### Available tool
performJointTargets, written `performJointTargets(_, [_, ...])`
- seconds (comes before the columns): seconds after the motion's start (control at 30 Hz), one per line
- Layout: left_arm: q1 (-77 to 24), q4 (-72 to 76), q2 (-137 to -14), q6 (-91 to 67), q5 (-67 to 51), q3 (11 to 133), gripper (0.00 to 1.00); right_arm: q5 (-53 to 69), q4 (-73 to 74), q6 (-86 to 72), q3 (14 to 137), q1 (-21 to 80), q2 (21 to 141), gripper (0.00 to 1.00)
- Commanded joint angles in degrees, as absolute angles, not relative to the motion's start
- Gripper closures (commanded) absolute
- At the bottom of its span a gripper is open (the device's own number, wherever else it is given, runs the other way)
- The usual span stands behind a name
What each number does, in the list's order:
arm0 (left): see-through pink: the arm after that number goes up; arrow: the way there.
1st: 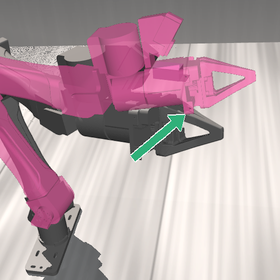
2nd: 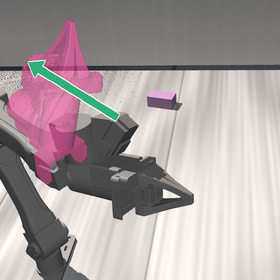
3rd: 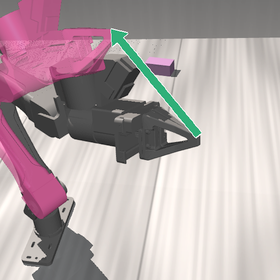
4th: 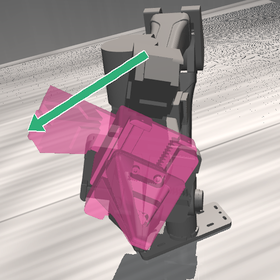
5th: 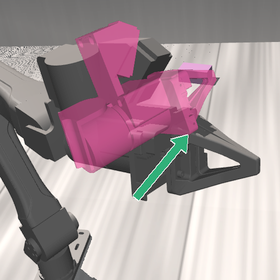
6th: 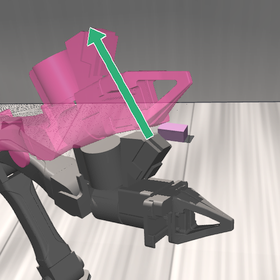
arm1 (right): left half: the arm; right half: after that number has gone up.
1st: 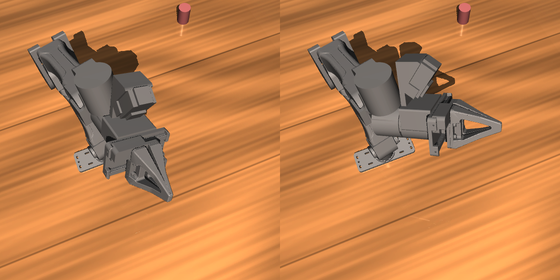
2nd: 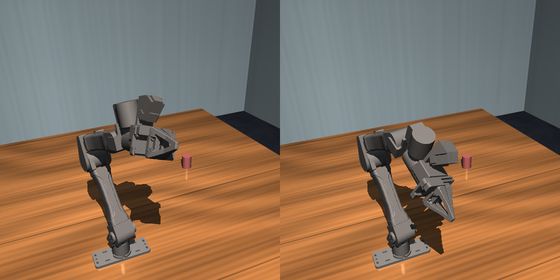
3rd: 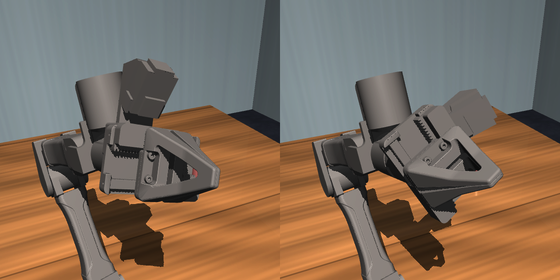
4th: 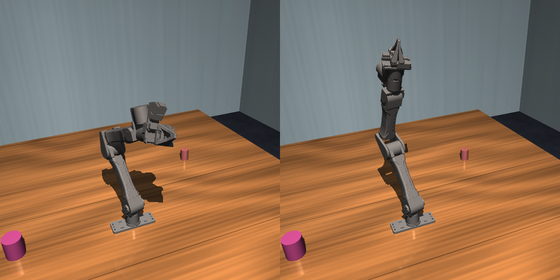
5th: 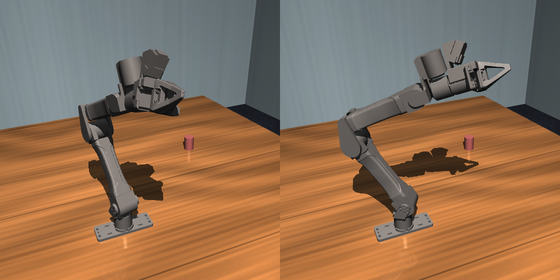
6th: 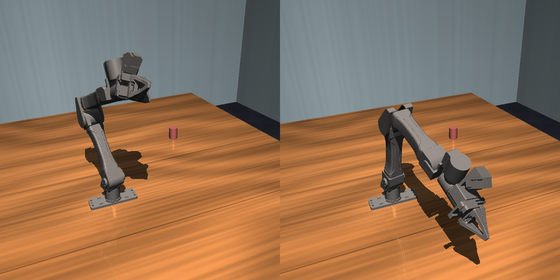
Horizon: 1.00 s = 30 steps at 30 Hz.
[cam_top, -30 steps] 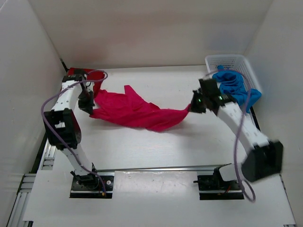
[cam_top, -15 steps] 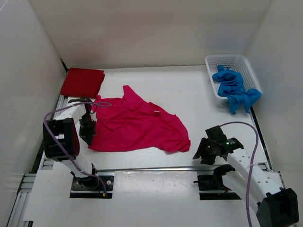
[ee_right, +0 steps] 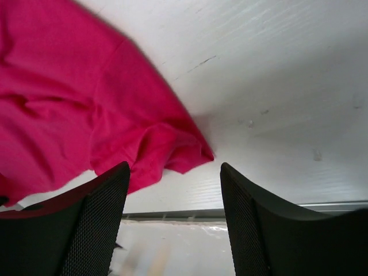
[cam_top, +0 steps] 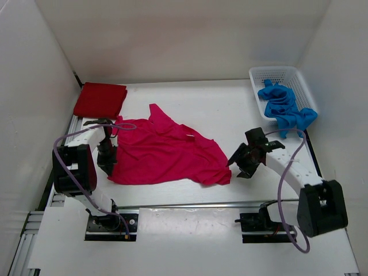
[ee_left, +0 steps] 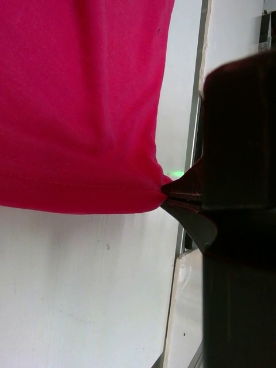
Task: Fold and stack the t-shirts
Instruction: Flatten out the tshirt
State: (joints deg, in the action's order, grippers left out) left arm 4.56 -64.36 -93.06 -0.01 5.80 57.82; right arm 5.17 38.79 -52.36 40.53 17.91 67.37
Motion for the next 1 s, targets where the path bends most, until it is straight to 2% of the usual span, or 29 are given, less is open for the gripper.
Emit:
performJointTargets(0.0, [4.22, -63.54, -89.47, 0.00, 5.80, 58.62, 0.89, 10.89, 34.99, -59.31, 39.73, 17.40, 71.88, 0.31])
performJointTargets(0.23, [4.22, -63.02, -88.33, 0.00, 5.80, 56.96, 0.89, 14.06, 32.43, -62.75, 41.48, 17.40, 75.93, 0.31])
performJointTargets(0.4, [4.22, -63.02, -88.33, 0.00, 5.27, 56.95, 0.89, 11.87, 32.96, -62.06, 41.49, 17.40, 79.09, 0.44])
performJointTargets(0.47, [4.22, -63.02, -87.80, 0.00, 5.27, 56.95, 0.89, 11.87, 32.96, -61.35, 40.96, 17.40, 79.97, 0.46])
performJointTargets(0.57, [4.22, -63.02, -87.80, 0.00, 5.98, 56.95, 0.89, 10.64, 32.96, -61.35, 39.64, 17.40, 80.50, 0.54])
performJointTargets(0.63, [4.22, -63.02, -87.80, 0.00, 5.98, 56.95, 0.89, 10.11, 32.96, -60.21, 39.12, 17.40, 81.03, 0.66])
performJointTargets(0.67, [4.22, -63.02, -87.80, 0.00, 5.98, 56.95, 0.89, 9.59, 32.96, -60.21, 39.11, 16.88, 81.04, 0.73])
performJointTargets(0.7, [4.22, -63.02, -87.80, 0.00, 5.98, 56.95, 0.89, 9.58, 32.96, -59.42, 39.11, 16.88, 81.04, 0.88])
performJointTargets(0.77, [4.22, -63.02, -87.80, 0.00, 5.98, 57.65, 0.89, 8.01, 32.96, -57.84, 40.33, 16.88, 81.56, 0.99])
performJointTargets(0.87, [4.22, -63.02, -89.38, 0.00, 4.23, 60.63, 0.89, 5.63, 32.96, -54.59, 44.02, 15.74, 83.66, 1.00])
performJointTargets(0.97, [3.70, -64.94, -97.00, 0.00, 1.85, 76.50, 0.89, 6.32, 35.58, -49.06, 58.83, 12.84, 88.57, 1.00])
